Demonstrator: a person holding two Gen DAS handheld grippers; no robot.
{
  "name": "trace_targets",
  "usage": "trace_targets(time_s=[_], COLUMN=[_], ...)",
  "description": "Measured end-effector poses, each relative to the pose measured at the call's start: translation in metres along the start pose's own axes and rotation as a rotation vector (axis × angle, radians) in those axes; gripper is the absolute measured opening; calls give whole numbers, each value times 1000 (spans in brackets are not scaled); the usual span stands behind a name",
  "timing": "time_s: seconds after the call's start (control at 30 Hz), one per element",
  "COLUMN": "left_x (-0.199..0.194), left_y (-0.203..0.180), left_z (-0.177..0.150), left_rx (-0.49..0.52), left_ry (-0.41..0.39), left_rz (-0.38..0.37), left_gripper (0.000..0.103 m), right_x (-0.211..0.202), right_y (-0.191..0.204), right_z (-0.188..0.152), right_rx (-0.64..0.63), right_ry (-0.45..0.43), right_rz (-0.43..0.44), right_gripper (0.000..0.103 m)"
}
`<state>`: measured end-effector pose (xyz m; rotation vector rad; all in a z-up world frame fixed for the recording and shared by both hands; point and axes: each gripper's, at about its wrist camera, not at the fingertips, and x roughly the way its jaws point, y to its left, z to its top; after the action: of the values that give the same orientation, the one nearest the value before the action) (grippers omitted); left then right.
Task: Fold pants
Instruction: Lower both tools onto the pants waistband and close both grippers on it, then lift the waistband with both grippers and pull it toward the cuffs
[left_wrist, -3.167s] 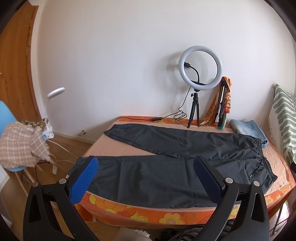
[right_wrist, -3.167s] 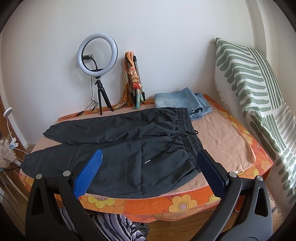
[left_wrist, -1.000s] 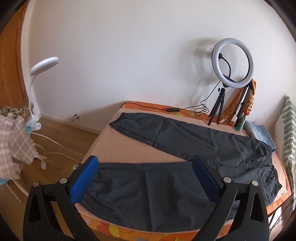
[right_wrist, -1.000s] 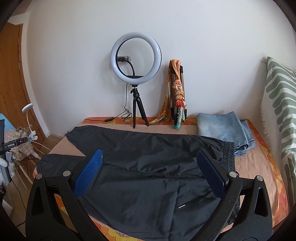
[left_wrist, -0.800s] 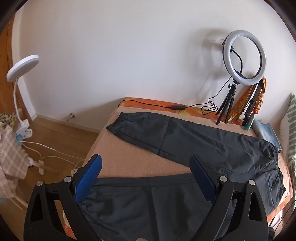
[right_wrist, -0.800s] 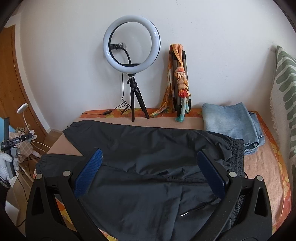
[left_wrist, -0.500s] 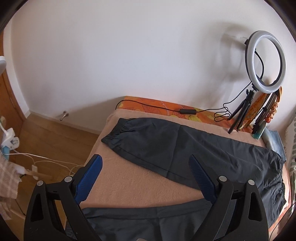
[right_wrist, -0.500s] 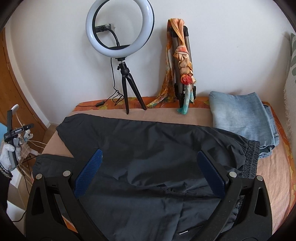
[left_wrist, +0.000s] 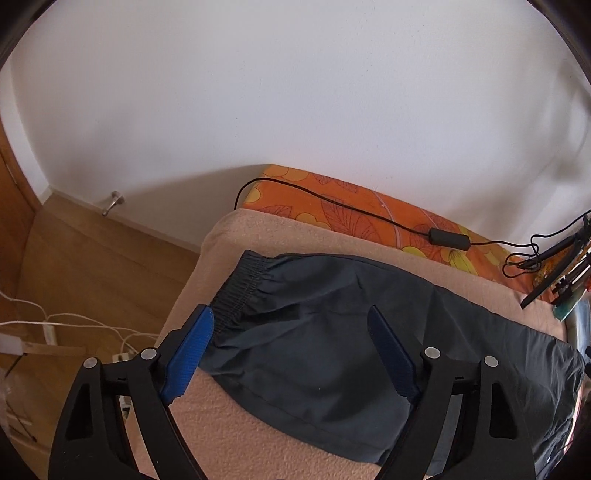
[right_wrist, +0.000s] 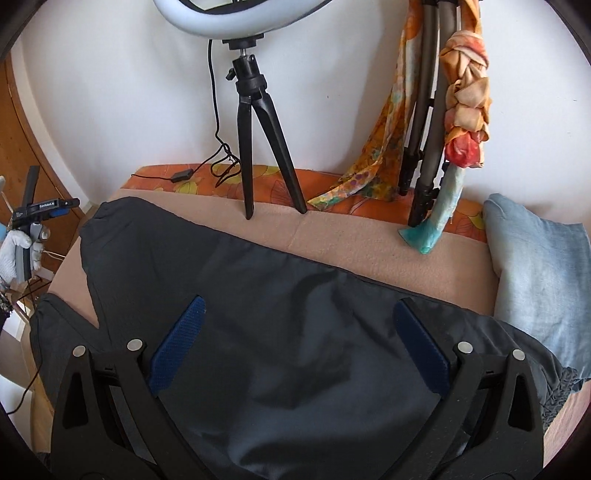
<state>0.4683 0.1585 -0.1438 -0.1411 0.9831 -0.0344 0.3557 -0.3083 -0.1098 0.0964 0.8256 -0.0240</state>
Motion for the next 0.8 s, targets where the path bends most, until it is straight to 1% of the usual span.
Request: trace_targets(time_s=[0.13,0.3,0.37,0.43,0.5,0.6,0.67,0.7,0.77,0.8], left_x=[30,54,59,63,67,68,67,67,66,66], left_y=[3,5,5,5,3,1,3,4,5,7], left_z=[9,12,11,10,10,12,13,13,13,12], left_rx=[-15,-20,-24,-16,9,30,26,26,30,32], left_ry=[15,31,37,41,39,29,18,11,0,-7], left_rz=[32,65,66,63,85,107,115,121,125,124], left_gripper=[83,75,66,63,61,52,40,37,26,23], right_x=[36,71,83,92,100,113,120,123,126,128], right_y=[3,-4,-4,-3,-2,-2,-4,-5,-6,-5], right_z=[7,11,15,18,21,22,22,21,18,16], right_rx=[-40,-45,-56,-78,-101,-117,-120,-121,-125,-128], right_ry=[33,68,79,87,96,120,134,138,146,154], right_rz=[4,6,0,-1,-4,-3,-2,-1,3,4], right_gripper=[103,102,101,101,101,101,101,101,101,96])
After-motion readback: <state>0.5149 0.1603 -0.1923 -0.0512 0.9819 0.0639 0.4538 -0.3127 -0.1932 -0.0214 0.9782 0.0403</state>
